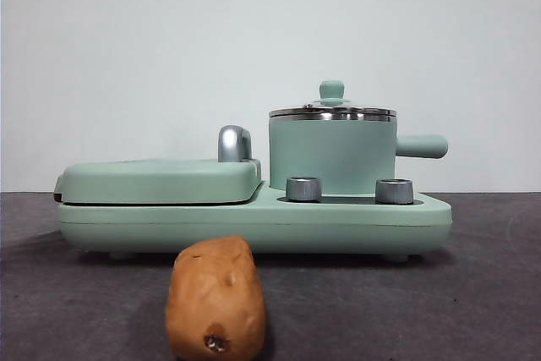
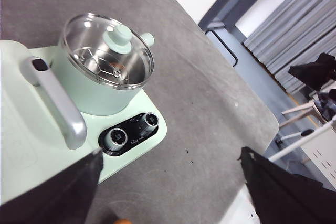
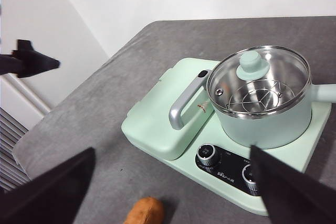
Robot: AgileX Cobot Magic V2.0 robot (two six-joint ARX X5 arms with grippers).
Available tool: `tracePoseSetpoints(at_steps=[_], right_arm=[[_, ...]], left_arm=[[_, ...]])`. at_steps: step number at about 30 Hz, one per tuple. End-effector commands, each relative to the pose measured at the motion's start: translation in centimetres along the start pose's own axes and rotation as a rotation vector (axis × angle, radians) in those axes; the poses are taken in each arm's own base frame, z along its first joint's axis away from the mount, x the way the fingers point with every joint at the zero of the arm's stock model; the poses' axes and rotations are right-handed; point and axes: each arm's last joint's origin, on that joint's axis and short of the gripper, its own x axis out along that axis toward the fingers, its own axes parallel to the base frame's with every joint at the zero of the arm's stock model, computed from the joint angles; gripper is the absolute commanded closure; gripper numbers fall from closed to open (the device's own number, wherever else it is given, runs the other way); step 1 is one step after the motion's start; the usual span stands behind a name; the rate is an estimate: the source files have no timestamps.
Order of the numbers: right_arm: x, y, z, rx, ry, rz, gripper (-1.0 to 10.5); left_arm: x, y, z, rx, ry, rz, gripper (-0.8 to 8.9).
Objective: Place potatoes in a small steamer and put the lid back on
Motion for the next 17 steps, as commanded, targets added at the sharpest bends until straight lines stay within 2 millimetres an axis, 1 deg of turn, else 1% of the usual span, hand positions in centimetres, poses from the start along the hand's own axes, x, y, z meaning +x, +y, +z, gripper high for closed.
tracePoseSetpoints(at_steps=[1, 6, 9, 13, 17], right_arm=[[-0.1, 0.3, 0.4, -0.023, -0.013, 0.005, 4.4], [-0.1, 0.3, 0.4, -0.023, -0.013, 0.005, 4.4], [-0.1, 0.3, 0.4, -0.023, -0.013, 0.005, 4.4], [-0.1, 0.3, 0.4, -0.022, -0.013, 0.005, 4.4], [-0.1, 0.3, 0.4, -0.022, -0.013, 0.005, 4.4]], left_arm=[[1.2, 0.0, 1.0, 0.02, 0.01, -0.035, 3.69], [4.0, -0.1, 2.8, 0.026, 0.056, -0.043, 3.7], [6.2, -0.4, 4.3, 0.045, 0.076, -0.02, 3.75], [9.6, -1.0, 6.3, 0.106, 0.112, 0.052, 3.78], [13.1, -1.9, 7.6, 0.189, 0.164, 0.134, 3.78]])
